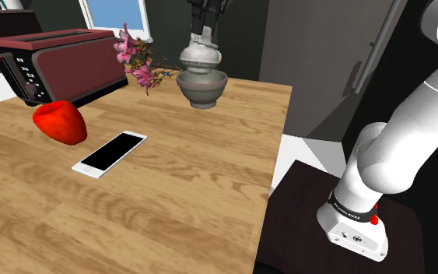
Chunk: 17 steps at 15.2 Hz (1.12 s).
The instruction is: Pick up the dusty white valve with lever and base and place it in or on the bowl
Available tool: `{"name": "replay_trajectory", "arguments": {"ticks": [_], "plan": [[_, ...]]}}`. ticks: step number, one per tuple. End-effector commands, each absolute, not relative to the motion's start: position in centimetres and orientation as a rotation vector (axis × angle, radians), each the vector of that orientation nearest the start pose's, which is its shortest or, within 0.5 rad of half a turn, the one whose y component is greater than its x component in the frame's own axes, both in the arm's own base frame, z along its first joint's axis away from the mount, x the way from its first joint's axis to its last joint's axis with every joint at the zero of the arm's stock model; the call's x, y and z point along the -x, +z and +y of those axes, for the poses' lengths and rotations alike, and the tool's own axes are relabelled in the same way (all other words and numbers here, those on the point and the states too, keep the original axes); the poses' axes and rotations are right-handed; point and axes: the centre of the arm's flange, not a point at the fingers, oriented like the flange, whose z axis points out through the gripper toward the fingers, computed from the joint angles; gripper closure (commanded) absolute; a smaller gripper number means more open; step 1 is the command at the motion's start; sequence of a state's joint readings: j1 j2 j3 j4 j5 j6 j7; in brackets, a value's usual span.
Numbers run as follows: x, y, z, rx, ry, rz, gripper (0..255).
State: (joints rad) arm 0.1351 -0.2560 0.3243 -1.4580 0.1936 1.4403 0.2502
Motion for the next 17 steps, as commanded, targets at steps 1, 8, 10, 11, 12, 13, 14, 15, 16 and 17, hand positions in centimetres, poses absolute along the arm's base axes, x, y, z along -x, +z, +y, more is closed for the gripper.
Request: {"name": "replay_trajectory", "arguments": {"ticks": [1,8,10,11,12,13,14,15,16,17], "plan": [[-39.3,78.8,23.0,2.929,-0.256,-0.378,255],[-45.9,79.9,16.6,2.929,-0.256,-0.378,255],[-47.8,80.3,14.8,2.929,-0.256,-0.378,255],[-48.8,80.4,13.9,2.929,-0.256,-0.378,255],[-49.7,80.6,13.0,2.929,-0.256,-0.378,255],[-50.7,80.8,12.1,2.929,-0.256,-0.378,255],[-51.8,81.0,11.1,2.929,-0.256,-0.378,255],[-51.8,80.4,11.1,2.929,-0.256,-0.378,255],[-51.8,79.9,11.1,2.929,-0.256,-0.378,255],[-51.8,79.4,11.1,2.929,-0.256,-0.378,255]]}}
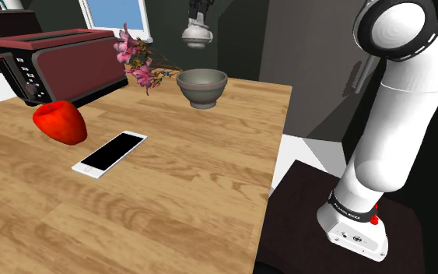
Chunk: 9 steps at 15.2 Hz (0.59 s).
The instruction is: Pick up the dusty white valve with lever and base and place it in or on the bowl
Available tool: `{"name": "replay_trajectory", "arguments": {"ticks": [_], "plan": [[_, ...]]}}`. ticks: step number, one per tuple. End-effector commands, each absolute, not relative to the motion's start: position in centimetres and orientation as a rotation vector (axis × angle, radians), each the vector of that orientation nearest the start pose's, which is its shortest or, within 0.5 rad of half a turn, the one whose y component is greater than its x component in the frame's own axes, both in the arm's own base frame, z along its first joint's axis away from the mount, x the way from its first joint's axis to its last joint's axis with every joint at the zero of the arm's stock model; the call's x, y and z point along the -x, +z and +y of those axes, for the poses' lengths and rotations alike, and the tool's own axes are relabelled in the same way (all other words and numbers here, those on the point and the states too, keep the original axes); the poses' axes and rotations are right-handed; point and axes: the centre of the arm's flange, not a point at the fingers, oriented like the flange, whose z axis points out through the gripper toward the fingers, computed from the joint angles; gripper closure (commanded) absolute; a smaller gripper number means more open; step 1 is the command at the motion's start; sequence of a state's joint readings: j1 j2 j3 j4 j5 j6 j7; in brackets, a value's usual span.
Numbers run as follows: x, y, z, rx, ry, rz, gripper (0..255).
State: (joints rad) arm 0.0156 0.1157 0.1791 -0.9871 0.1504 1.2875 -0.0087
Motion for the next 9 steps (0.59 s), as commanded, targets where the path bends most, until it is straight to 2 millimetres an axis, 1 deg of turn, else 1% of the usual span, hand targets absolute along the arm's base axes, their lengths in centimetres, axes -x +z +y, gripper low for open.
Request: {"name": "replay_trajectory", "arguments": {"ticks": [1,9], "plan": [[-51.8,78.8,11.1,2.929,-0.256,-0.378,255],[-51.8,74.6,11.1,2.929,-0.256,-0.378,255]]}}
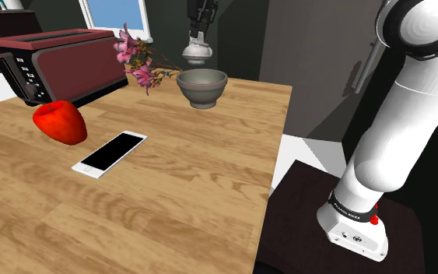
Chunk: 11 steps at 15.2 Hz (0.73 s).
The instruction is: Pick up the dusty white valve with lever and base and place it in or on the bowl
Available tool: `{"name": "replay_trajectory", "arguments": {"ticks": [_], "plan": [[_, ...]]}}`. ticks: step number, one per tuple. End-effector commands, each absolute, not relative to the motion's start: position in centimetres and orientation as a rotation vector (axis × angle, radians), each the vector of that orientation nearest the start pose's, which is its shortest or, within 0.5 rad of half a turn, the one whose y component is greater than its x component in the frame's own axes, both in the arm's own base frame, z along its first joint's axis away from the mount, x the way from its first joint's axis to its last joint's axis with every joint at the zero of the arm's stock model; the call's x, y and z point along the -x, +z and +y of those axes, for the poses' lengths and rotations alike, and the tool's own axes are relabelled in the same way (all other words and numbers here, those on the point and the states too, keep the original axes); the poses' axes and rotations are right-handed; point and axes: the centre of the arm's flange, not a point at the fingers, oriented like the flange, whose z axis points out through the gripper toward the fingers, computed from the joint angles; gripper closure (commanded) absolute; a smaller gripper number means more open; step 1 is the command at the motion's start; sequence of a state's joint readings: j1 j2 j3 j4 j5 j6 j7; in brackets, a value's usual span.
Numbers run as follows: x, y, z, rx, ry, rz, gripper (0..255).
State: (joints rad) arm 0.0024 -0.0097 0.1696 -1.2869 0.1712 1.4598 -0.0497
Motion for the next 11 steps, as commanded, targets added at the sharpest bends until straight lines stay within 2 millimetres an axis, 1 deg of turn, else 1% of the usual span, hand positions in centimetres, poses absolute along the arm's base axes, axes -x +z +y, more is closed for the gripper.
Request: {"name": "replay_trajectory", "arguments": {"ticks": [1,7,11], "plan": [[-51.8,74.1,11.1,2.929,-0.256,-0.378,255],[-51.8,70.8,11.1,2.929,-0.256,-0.378,255],[-51.8,70.8,11.1,2.929,-0.256,-0.378,255]]}}
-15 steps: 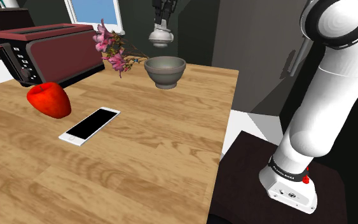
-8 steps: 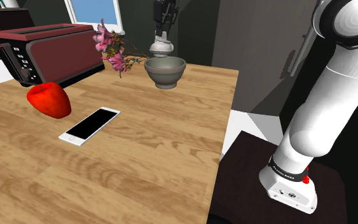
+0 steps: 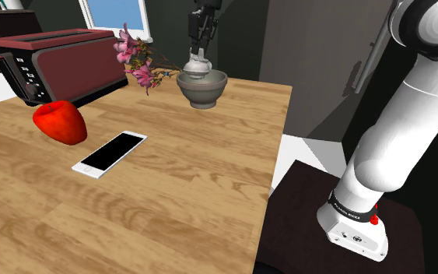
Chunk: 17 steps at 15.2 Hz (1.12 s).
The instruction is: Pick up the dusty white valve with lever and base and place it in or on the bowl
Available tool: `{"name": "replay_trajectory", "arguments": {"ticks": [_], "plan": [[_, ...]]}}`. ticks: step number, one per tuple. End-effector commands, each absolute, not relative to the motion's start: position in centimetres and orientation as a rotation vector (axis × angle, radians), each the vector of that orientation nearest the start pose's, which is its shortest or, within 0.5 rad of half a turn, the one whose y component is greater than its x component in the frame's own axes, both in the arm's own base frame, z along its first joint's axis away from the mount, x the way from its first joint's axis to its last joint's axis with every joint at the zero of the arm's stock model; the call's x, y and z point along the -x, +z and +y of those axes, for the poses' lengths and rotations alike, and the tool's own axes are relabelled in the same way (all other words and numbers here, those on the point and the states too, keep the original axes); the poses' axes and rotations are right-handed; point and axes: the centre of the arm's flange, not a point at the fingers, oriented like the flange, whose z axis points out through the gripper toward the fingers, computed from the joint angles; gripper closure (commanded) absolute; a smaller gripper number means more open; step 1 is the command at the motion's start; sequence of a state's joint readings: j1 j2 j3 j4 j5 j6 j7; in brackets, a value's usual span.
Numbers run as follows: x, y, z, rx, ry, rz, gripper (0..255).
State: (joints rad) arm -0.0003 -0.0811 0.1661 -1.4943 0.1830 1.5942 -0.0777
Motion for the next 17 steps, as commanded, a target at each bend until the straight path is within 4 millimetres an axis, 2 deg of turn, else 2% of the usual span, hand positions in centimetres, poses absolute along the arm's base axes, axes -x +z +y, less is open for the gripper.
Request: {"name": "replay_trajectory", "arguments": {"ticks": [1,4,5,10,14,17], "plan": [[-51.8,70.8,11.1,2.929,-0.256,-0.378,255],[-51.8,70.8,11.1,2.929,-0.256,-0.378,255],[-51.8,70.8,11.1,2.929,-0.256,-0.378,0],[-51.8,70.8,11.1,2.929,-0.256,-0.378,0],[-51.0,75.6,10.1,2.929,-0.256,-0.378,0],[-51.0,75.6,10.1,2.929,-0.256,-0.378,0]]}}
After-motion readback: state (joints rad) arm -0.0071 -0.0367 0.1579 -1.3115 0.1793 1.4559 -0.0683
